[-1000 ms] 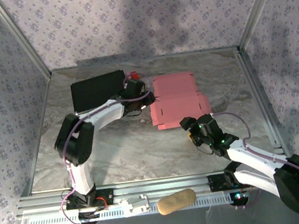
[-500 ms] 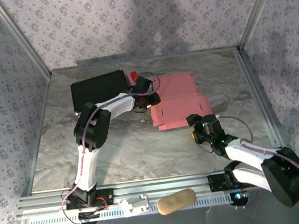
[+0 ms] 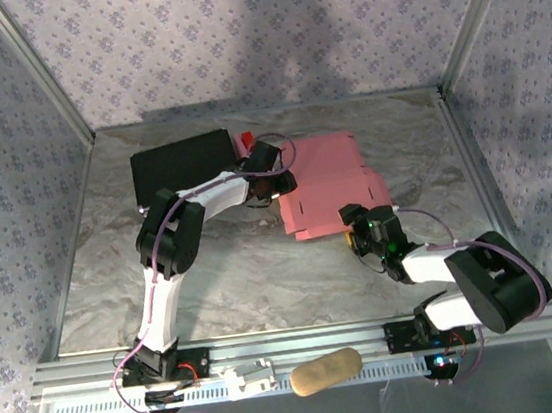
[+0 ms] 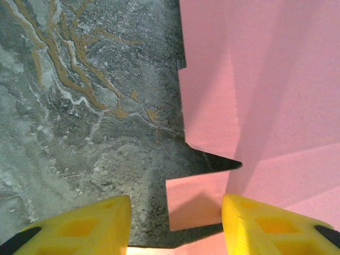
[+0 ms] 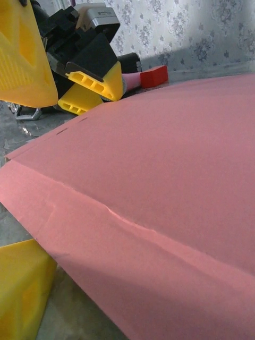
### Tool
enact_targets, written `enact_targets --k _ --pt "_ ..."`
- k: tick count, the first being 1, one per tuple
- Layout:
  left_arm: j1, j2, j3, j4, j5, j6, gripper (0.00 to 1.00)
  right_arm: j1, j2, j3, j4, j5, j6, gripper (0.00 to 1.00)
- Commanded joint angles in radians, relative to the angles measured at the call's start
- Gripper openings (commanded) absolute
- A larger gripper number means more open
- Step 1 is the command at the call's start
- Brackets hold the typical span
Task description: Fold the paper box
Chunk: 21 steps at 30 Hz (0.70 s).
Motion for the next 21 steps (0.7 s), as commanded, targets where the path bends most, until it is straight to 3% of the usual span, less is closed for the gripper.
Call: enact_targets --k 1,8,15,21 --pt "0.004 0.001 0.011 0.000 0.024 0.001 0.48 0.007 0.030 -0.010 0.124 0.047 -0.017 0.64" --pt "0.002 -0.007 0.025 -0.014 0.025 0.005 0.47 0.012 0.032 0.028 0.136 0.079 -0.051 0.46" --pt "-0.002 -0.063 0.015 -0.019 0.022 0.003 0.46 0.002 0.028 0.085 0.085 0.075 -0.077 0.00" --pt "-0.038 -0.284 -0.066 -0.030 -0.068 0.006 0.53 0.007 -0.156 0.155 -0.131 0.121 -0.141 0.00"
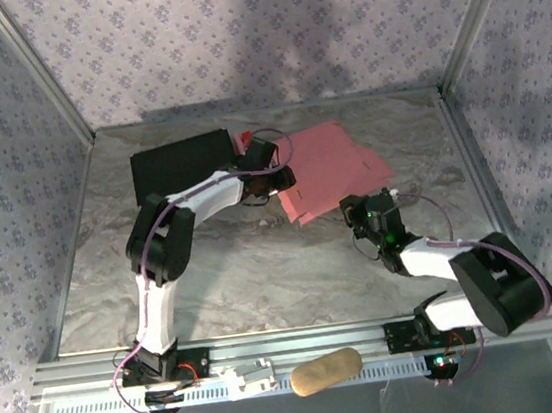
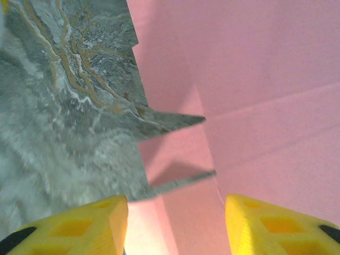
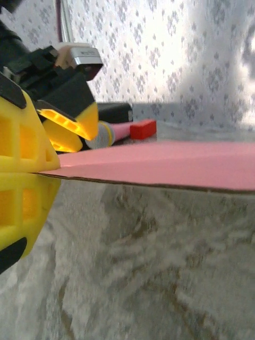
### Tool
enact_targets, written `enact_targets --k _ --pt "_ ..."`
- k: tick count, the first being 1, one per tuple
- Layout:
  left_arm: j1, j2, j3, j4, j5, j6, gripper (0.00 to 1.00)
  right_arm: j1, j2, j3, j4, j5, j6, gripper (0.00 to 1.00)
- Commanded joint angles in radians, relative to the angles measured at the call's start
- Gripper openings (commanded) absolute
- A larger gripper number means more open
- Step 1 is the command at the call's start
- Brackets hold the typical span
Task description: Fold the paper box
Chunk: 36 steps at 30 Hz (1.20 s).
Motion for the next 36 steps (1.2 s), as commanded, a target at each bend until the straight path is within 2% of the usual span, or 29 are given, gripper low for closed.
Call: enact_targets --k 1,5,9,12,14,17,22,26,36 --pt "-0.036 -0.202 -0.029 -0.028 -0.063 0.015 0.55 0.005 -0.147 0.085 -0.199 0.060 -0.078 0.00" --pt "-0.090 -0.362 -0.111 -0.083 -0.156 0.059 0.61 0.000 -0.327 0.195 -0.459 0.094 -0.130 0.00" --pt "-0.162 -0.499 -0.186 -0.162 -0.286 0.127 0.66 -0.013 -0.412 0.338 -0.713 0.093 -0.132 0.00" --pt "-0.244 -0.595 -0.235 -0.196 -0.400 0.236 0.66 -0.017 -0.423 0.459 -0.884 0.090 -0.116 0.00" --pt "-0.332 -0.652 -0.280 -0.183 -0.511 0.359 0.66 -0.019 -0.413 0.549 -0.988 0.084 -0.098 0.00" --pt "-0.446 -0.711 -0.380 -0.074 -0.621 0.560 0.63 -0.022 -0.383 0.676 -1.128 0.068 -0.073 0.00" --pt "-0.541 -0.755 -0.548 0.260 -0.699 0.798 0.65 -0.021 -0.330 0.818 -1.279 0.028 -0.027 0.00" --pt "-0.549 -0.733 -0.604 0.519 -0.710 0.938 0.70 -0.013 -0.322 0.867 -1.340 0.026 -0.009 0.00" --pt "-0.507 -0.562 -0.438 0.609 -0.600 1.021 0.69 -0.016 -0.320 0.918 -1.386 -0.001 0.028 0.00"
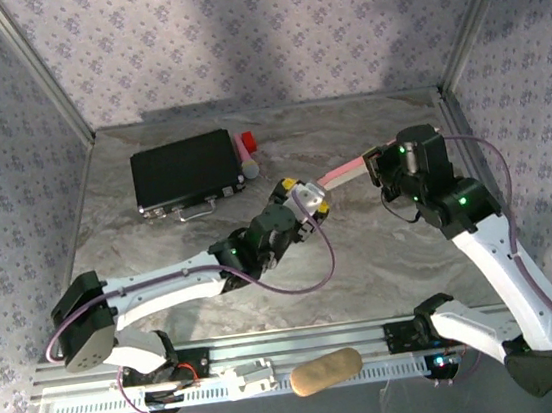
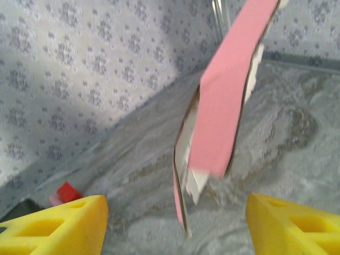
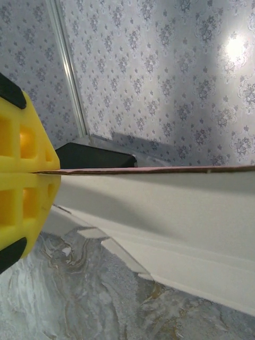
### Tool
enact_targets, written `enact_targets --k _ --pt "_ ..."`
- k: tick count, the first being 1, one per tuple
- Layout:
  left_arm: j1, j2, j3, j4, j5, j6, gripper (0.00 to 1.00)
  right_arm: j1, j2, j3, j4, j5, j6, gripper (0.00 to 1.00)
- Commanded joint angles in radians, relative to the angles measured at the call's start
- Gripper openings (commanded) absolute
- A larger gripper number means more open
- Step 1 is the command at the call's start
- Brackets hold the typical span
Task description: Fold the paper box
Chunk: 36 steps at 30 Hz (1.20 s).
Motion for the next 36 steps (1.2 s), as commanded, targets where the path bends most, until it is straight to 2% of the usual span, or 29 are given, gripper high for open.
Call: enact_targets --k 1,5,7,9,10,11,12,16,17,20,22,24,29,36 --pt "0.011 0.044 0.065 0.084 0.032 0.063 0.68 0.000 -0.003 0.033 -0.038 -0.019 0.033 0.00" --pt "0.035 0.086 0.108 0.077 0.019 0.074 0.62 -0.003 -0.001 0.036 -0.040 -0.035 0.043 0.00" --pt "0.047 0.099 0.122 0.072 0.038 0.072 0.54 -0.009 -0.002 0.035 -0.036 -0.040 0.046 0.00" --pt "0.051 0.111 0.140 0.046 0.056 0.074 0.39 -0.019 0.000 0.034 -0.031 -0.045 0.050 0.00" --pt "0.051 0.114 0.148 0.031 0.059 0.075 0.29 -0.025 0.001 0.035 -0.028 -0.049 0.050 0.00" --pt "0.051 0.119 0.161 0.005 0.064 0.074 0.08 -0.030 0.000 0.033 -0.022 -0.053 0.051 0.00" --pt "0.050 0.121 0.172 -0.020 0.063 0.066 0.00 -0.035 0.003 0.034 -0.015 -0.057 0.050 0.00" --pt "0.050 0.094 0.181 -0.074 0.057 0.023 0.00 -0.078 0.013 0.047 0.008 -0.120 0.024 0.00" --pt "0.053 0.082 0.190 -0.112 0.063 -0.003 0.00 -0.097 0.015 0.061 0.012 -0.140 -0.001 0.07" --pt "0.083 0.048 0.259 -0.312 0.143 -0.125 0.00 -0.135 0.015 0.150 -0.045 -0.127 -0.120 0.38" --pt "0.120 0.036 0.321 -0.460 0.215 -0.225 0.00 -0.144 0.008 0.182 -0.087 -0.139 -0.159 0.49" --pt "0.172 0.028 0.376 -0.607 0.315 -0.320 0.00 -0.163 -0.013 0.174 -0.085 -0.168 -0.174 0.56" --pt "0.280 0.016 0.418 -0.789 0.492 -0.425 0.00 -0.162 -0.031 0.109 -0.027 -0.216 -0.123 0.61" --pt "0.354 0.009 0.403 -0.817 0.555 -0.415 0.00 -0.020 0.021 0.098 0.045 -0.105 -0.064 0.64"
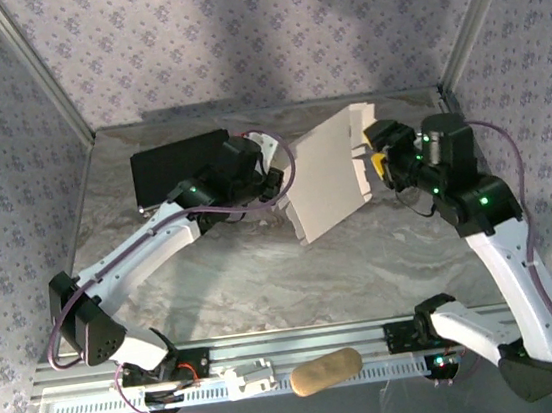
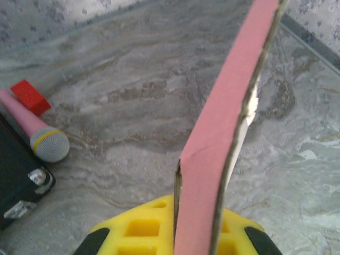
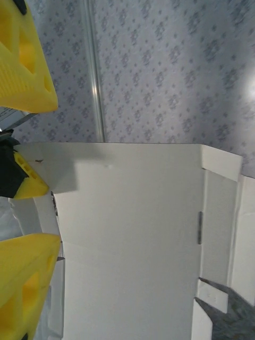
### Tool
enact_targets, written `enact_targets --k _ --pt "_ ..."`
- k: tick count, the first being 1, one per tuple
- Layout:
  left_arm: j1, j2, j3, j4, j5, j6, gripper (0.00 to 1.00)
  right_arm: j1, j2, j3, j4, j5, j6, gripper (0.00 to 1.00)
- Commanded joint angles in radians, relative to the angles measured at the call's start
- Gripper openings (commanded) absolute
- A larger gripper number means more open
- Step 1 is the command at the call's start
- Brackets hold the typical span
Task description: Fold the paper box
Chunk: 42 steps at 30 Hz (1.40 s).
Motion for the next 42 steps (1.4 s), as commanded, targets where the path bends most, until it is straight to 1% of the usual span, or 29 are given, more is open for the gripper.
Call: enact_targets --k 1,5,8,11,16,21,25,28,29,31,34,39,42 --pt "0.015 -0.018 0.007 -0.052 0.079 -0.016 0.00 0.054 0.034 -0.007 0.052 0.052 0.042 0.64" --pt "0.018 -0.005 0.015 -0.048 0.090 0.011 0.00 0.102 0.125 0.015 0.147 0.060 0.082 0.64" --pt "0.019 0.000 0.013 -0.038 0.097 0.034 0.00 0.123 0.215 0.066 0.155 0.049 0.091 0.61" --pt "0.019 -0.001 0.009 -0.027 0.096 0.052 0.00 0.128 0.277 0.091 0.163 0.037 0.100 0.59" --pt "0.019 -0.010 -0.003 -0.010 0.118 0.083 0.00 0.112 0.331 0.102 0.194 0.007 0.100 0.53" --pt "0.019 -0.014 -0.015 0.002 0.116 0.105 0.00 0.094 0.357 0.084 0.216 -0.031 0.111 0.42" --pt "0.018 -0.007 -0.018 0.010 0.111 0.110 0.00 0.081 0.359 0.060 0.229 -0.046 0.117 0.26" --pt "0.018 -0.004 -0.024 0.016 0.107 0.115 0.00 0.074 0.352 0.042 0.232 -0.044 0.117 0.18" --pt "0.018 -0.005 -0.028 0.022 0.109 0.117 0.00 0.071 0.351 0.038 0.233 -0.045 0.118 0.17" --pt "0.018 -0.010 -0.037 0.030 0.109 0.122 0.00 0.062 0.352 0.021 0.244 -0.057 0.125 0.17" --pt "0.018 -0.015 -0.045 0.033 0.107 0.135 0.00 0.051 0.353 0.004 0.263 -0.073 0.133 0.20" --pt "0.018 -0.023 -0.054 0.036 0.091 0.156 0.00 0.052 0.362 0.017 0.247 -0.080 0.133 0.24" --pt "0.018 -0.024 -0.055 0.038 0.090 0.164 0.00 0.050 0.365 0.010 0.253 -0.081 0.138 0.24"
